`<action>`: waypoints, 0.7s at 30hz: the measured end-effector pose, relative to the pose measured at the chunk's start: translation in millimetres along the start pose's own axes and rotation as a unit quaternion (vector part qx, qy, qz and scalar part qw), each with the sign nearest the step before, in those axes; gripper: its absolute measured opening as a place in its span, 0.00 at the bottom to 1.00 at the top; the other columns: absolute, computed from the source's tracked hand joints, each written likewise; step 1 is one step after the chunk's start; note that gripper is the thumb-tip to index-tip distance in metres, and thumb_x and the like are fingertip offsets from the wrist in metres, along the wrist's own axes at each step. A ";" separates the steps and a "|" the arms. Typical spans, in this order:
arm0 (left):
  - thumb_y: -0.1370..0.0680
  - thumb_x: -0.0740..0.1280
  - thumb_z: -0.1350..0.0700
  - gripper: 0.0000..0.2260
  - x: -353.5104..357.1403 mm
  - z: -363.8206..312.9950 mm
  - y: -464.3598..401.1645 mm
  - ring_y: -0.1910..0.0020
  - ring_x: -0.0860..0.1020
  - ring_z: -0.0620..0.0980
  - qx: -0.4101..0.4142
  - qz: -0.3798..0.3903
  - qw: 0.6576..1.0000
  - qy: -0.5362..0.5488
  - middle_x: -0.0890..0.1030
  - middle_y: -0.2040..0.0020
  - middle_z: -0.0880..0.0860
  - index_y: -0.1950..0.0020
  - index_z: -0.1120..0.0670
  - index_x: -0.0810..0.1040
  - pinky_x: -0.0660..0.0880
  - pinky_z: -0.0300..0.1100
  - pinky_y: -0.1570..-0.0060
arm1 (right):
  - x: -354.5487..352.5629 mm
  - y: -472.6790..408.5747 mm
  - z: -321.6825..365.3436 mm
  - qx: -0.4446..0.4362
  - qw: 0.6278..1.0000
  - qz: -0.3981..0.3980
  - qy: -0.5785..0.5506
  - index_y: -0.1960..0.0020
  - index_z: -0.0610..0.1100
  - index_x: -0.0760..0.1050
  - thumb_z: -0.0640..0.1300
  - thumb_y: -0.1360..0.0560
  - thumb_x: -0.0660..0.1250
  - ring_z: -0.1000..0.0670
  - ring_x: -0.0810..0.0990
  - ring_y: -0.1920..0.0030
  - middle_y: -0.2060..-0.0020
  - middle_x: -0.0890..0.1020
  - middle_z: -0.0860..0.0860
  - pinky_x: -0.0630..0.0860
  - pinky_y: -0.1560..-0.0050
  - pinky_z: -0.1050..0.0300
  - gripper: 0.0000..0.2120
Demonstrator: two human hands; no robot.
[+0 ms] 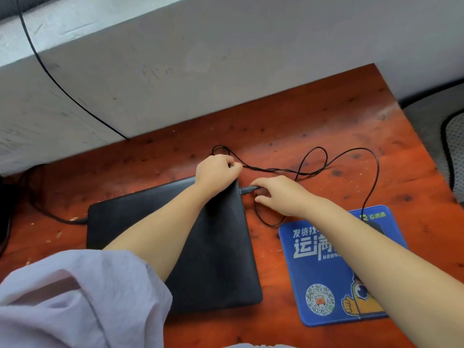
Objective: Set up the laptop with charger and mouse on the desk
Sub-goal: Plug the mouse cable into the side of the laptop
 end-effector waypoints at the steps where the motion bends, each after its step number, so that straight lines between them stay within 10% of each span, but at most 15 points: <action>1: 0.29 0.59 0.49 0.14 3.9 1.9 -2.1 0.69 0.72 0.52 -0.001 0.005 1.000 -0.004 0.70 0.76 0.51 0.72 0.54 0.68 0.63 0.39 0.71 | 3.0 -1.7 -4.4 0.005 1.000 -0.001 0.017 0.35 0.50 0.70 0.48 0.25 0.64 0.45 0.78 0.44 0.44 0.81 0.48 0.74 0.48 0.52 0.19; 13: 0.25 0.64 0.51 0.09 6.1 5.7 1.4 0.52 0.71 0.49 -0.047 -0.093 0.993 0.047 0.71 0.56 0.51 0.59 0.56 0.78 0.69 0.44 0.61 | 7.0 -13.2 -10.2 0.005 0.999 -0.021 0.036 0.40 0.44 0.72 0.43 0.24 0.63 0.42 0.77 0.48 0.48 0.78 0.43 0.74 0.48 0.48 0.13; 21: 0.23 0.61 0.53 0.13 -8.4 1.0 26.8 0.40 0.70 0.57 -0.003 -0.017 0.999 0.034 0.75 0.43 0.58 0.41 0.58 0.75 0.71 0.51 0.43 | -7.4 5.3 -0.5 0.022 0.995 -0.060 0.080 0.34 0.43 0.69 0.43 0.23 0.62 0.41 0.70 0.38 0.40 0.72 0.43 0.72 0.41 0.45 0.18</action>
Point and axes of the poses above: each hand's wrist, its own y-axis away from the middle knuckle, its own x-axis out of the palm, z = x × y, the point moved 6 cm from there along -y, towards the middle knuckle
